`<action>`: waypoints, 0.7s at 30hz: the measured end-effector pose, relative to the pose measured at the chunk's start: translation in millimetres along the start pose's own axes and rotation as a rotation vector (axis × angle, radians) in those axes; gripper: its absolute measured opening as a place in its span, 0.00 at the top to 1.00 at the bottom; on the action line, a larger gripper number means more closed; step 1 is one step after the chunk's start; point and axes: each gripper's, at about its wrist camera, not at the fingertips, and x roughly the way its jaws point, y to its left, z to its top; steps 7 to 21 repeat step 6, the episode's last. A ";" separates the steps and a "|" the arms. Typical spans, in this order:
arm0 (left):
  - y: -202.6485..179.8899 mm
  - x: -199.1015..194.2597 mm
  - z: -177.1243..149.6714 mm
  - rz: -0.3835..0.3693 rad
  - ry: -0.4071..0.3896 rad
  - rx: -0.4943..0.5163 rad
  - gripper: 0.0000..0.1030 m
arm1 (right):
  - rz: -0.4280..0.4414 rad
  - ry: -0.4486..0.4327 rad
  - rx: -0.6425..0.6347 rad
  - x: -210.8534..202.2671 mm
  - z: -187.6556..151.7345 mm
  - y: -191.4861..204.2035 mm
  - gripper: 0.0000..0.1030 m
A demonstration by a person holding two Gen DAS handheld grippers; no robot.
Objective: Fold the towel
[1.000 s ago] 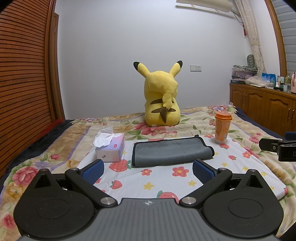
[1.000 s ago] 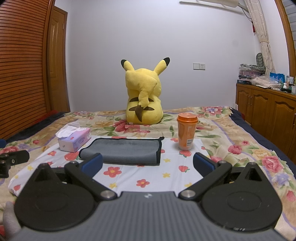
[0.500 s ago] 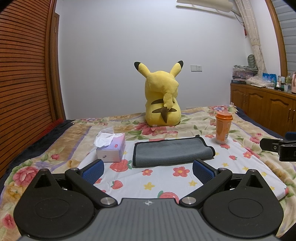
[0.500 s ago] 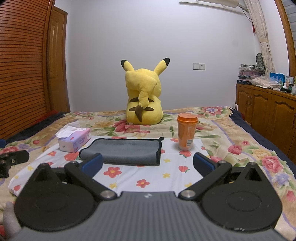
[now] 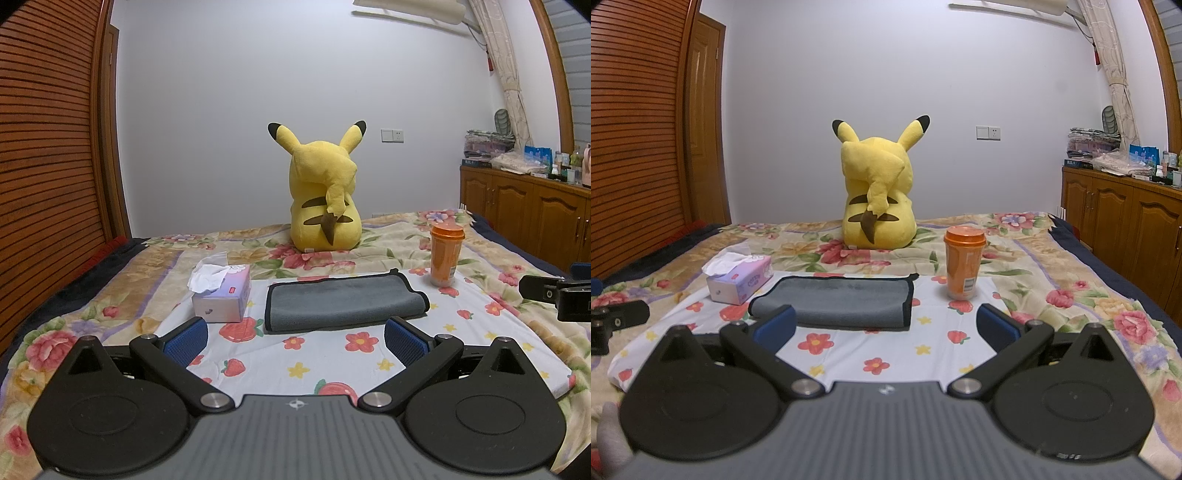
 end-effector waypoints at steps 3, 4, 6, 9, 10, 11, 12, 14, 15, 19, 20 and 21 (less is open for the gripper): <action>0.0 0.0 -0.3 0.000 0.001 0.001 0.00 | 0.000 -0.001 0.000 0.0 0.0 0.0 0.00; 0.1 0.0 -0.3 0.000 0.000 0.001 0.00 | 0.000 -0.001 0.000 0.1 0.1 0.0 0.00; 0.0 0.0 -0.3 0.000 0.001 0.001 0.00 | 0.000 -0.001 0.000 0.2 0.0 0.0 0.00; 0.0 0.0 -0.3 0.000 0.001 0.001 0.00 | 0.000 -0.001 0.000 0.2 0.0 0.0 0.00; 0.0 0.0 -0.3 0.000 0.001 0.001 0.00 | 0.000 -0.001 0.000 0.2 0.0 0.0 0.00; 0.0 0.0 -0.3 0.000 0.001 0.001 0.00 | 0.000 -0.001 0.000 0.2 0.0 0.0 0.00; 0.0 0.0 -0.3 0.000 0.001 0.001 0.00 | 0.000 -0.001 0.000 0.2 0.0 0.0 0.00; 0.0 0.0 -0.3 0.000 0.001 0.001 0.00 | 0.000 -0.001 0.000 0.2 0.0 0.0 0.00; 0.0 0.0 -0.3 0.000 0.001 0.001 0.00 | 0.000 -0.001 0.000 0.2 0.0 0.0 0.00; 0.0 0.0 -0.3 0.000 0.001 0.001 0.00 | 0.000 -0.001 0.000 0.2 0.0 0.0 0.00; 0.0 0.0 -0.3 0.000 0.001 0.001 0.00 | 0.000 -0.001 0.000 0.2 0.0 0.0 0.00; 0.0 0.0 -0.3 0.000 0.001 0.001 0.00 | 0.000 -0.001 0.000 0.2 0.0 0.0 0.00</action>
